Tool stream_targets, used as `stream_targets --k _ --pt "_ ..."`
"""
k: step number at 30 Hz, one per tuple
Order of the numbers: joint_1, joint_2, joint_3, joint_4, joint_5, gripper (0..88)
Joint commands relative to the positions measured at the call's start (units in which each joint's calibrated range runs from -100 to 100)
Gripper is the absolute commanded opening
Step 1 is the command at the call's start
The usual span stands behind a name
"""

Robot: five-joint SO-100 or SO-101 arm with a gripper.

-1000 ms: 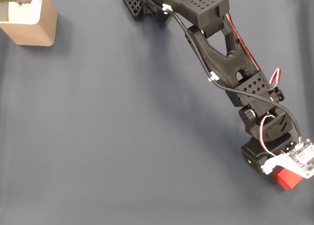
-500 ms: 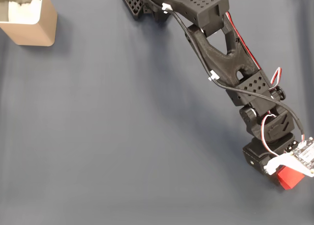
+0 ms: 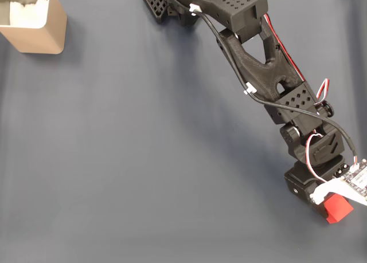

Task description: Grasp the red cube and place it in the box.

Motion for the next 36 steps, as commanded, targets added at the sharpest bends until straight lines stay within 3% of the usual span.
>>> stream_targets --k 1,23,36 --pt "0.89 -6.92 0.18 -0.54 0.49 5.4" --pt "6.21 -31.61 24.17 6.67 1.56 0.3" --pt "11.82 -49.64 33.39 22.49 -0.10 0.0"
